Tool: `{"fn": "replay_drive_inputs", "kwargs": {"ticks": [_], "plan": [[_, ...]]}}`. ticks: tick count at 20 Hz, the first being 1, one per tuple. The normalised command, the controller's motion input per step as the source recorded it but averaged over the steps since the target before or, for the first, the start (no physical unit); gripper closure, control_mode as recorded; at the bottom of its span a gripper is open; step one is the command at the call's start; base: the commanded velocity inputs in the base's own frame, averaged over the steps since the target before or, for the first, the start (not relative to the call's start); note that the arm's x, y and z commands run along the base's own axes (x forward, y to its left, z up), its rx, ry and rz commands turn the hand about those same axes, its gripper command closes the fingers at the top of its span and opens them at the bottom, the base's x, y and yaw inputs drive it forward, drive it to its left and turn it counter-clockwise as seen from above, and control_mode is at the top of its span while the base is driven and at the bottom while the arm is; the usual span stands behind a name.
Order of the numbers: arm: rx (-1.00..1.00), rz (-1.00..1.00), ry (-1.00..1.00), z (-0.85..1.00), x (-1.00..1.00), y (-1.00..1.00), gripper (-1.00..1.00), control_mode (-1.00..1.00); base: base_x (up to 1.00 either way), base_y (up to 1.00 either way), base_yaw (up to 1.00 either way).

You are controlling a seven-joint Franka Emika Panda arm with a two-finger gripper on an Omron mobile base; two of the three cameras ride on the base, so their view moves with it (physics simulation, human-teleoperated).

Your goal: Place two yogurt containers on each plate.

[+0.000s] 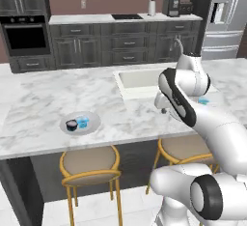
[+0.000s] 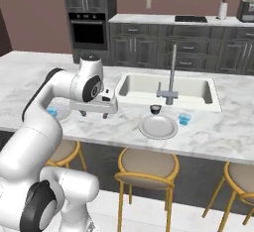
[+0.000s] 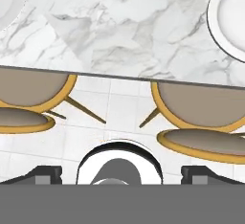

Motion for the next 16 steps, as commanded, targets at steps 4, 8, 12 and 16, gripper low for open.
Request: {"fn": "replay_drive_inputs", "kwargs": {"ticks": [4, 8, 12, 16], "plan": [[0.0, 0.0, 0.0, 0.0, 0.0, 0.0, -1.0, 1.0, -0.14, -1.0, 0.0], [0.0, 0.0, 0.0, 0.0, 0.0, 0.0, -1.0, 1.0, -0.12, -1.0, 0.0], [0.0, 0.0, 0.0, 0.0, 0.0, 0.0, -1.0, 1.0, -0.06, -0.97, 0.0], [0.0, 0.0, 0.0, 0.0, 0.0, 0.0, -1.0, 1.0, 0.0, -0.48, 0.0]]}}
